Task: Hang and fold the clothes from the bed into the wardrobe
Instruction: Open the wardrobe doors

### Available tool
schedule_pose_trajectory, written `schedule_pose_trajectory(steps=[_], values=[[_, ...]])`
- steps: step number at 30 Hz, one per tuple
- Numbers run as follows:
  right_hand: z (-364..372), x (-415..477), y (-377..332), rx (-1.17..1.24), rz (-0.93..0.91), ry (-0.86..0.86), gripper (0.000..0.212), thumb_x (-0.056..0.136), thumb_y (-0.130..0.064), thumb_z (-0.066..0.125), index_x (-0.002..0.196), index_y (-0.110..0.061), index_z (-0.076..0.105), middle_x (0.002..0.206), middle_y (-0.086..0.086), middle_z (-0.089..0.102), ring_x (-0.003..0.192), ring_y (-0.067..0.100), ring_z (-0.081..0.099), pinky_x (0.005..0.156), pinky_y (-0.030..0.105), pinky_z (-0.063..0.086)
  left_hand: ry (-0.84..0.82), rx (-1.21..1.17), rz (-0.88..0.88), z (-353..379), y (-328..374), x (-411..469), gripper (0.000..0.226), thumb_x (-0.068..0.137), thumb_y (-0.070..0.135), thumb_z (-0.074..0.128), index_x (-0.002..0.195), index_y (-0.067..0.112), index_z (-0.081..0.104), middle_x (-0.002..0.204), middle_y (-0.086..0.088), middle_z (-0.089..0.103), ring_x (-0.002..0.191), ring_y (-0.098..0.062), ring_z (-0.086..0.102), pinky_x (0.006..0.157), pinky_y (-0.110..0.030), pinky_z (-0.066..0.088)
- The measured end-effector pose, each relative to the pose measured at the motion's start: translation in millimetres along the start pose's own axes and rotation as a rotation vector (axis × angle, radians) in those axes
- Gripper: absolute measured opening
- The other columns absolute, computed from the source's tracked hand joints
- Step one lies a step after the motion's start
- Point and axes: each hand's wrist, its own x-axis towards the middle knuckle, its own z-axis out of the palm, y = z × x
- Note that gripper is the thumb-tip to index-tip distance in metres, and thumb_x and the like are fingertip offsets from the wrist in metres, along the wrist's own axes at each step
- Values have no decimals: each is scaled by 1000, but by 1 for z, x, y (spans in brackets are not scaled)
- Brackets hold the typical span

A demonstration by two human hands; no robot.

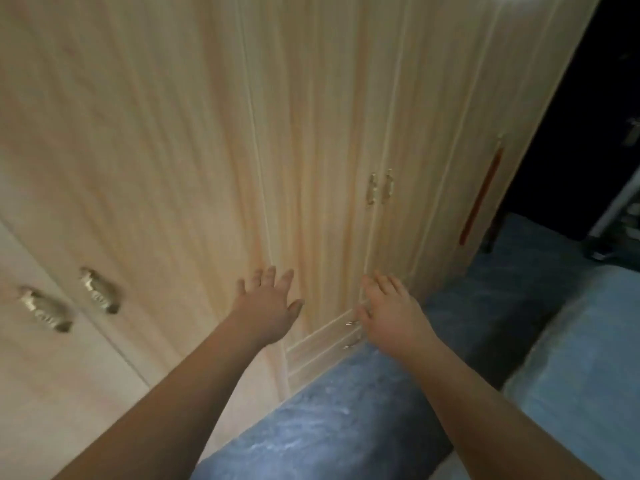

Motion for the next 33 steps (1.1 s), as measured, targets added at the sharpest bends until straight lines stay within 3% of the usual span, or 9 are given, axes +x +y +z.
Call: schedule_pose_trajectory(steps=[11,18,22,26,29,33], values=[[40,-30,-181,112,-571,-72,64,98,-54,30,154,-26,22,161,7,28,147,31,25,119,42,24,27,-20,-570,-12,-111,-208,69,100,59,28,159,29,6,167,-6,8,154,-30,3,122,-55,10],[63,-31,-282,135,-709,-120,62,99,-51,35,154,-25,24,161,7,28,147,31,23,118,40,25,47,-50,-714,-4,-186,-262,69,101,58,28,159,27,8,167,-9,9,153,-33,3,121,-56,10],[81,-5,-335,183,-690,-153,63,99,-47,40,155,-23,23,160,6,28,147,26,23,117,38,25,49,-93,-687,5,-236,-245,68,101,57,27,158,28,6,167,-8,6,153,-31,0,122,-56,7],[97,34,-387,432,-546,-202,56,96,-33,53,147,-15,38,148,6,46,136,24,41,110,33,35,28,-93,-632,11,-292,-213,68,101,58,26,158,28,4,167,-7,6,153,-32,1,122,-55,8],[107,66,-419,576,-318,-164,49,93,-30,57,138,-18,45,128,5,59,116,27,57,86,29,43,22,-76,-557,14,-327,-183,67,101,57,28,157,27,6,167,-7,8,153,-32,3,121,-55,10],[129,95,-449,705,-171,-82,22,93,-26,56,107,-9,52,97,10,64,86,29,61,71,29,40,73,-115,-494,29,-351,-152,65,99,52,34,155,28,13,164,-5,16,152,-28,6,120,-52,15]])
